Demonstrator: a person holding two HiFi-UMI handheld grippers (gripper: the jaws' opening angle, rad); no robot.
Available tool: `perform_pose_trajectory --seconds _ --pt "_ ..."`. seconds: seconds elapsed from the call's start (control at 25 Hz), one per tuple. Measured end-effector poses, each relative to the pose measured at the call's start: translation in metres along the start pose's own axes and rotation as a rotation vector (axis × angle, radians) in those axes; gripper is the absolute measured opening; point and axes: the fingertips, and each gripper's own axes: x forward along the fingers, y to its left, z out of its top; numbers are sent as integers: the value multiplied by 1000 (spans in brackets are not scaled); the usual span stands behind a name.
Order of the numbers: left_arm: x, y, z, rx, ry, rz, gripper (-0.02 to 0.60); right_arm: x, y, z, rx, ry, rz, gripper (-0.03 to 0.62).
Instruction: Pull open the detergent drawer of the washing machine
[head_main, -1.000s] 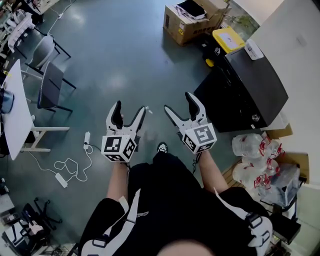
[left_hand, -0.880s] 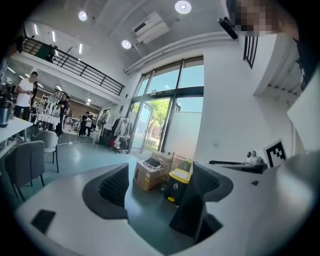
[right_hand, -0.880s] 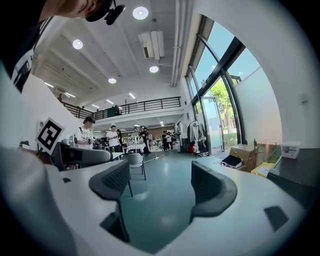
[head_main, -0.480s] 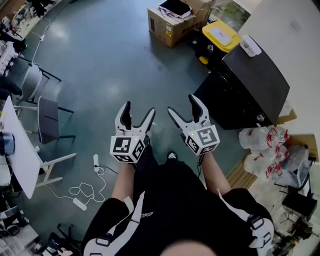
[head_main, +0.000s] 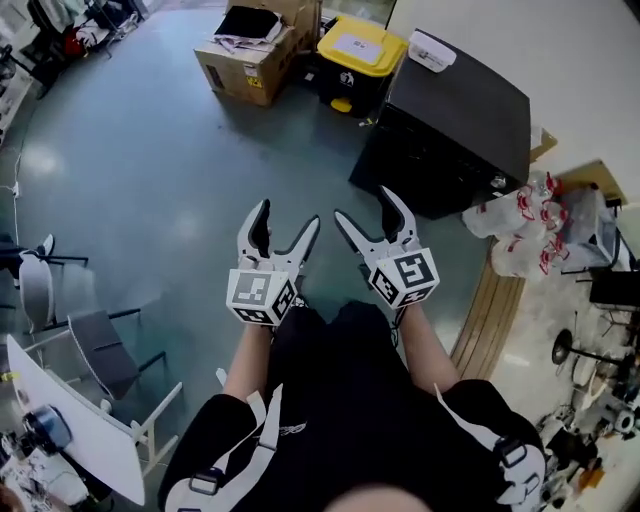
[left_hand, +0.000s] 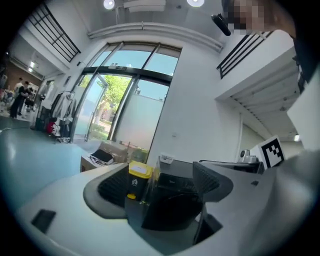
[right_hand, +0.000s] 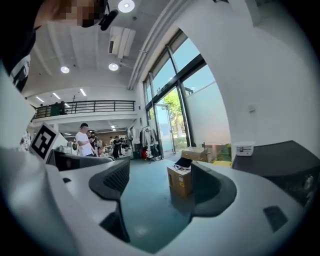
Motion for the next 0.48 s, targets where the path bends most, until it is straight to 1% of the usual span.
perform_pose_trajectory --seconds 0.2,0.32,0.48 --pt "42 -9 -20 -37 55 -146 385 -2 -29 -7 26 -11 -154 387" --pt "70 -30 -34 -45 91 -228 385 -18 -56 -12 26 -2 -235 387" --pt "114 -65 -41 -35 111 -311 385 -48 -106 -17 51 -3 -337 387"
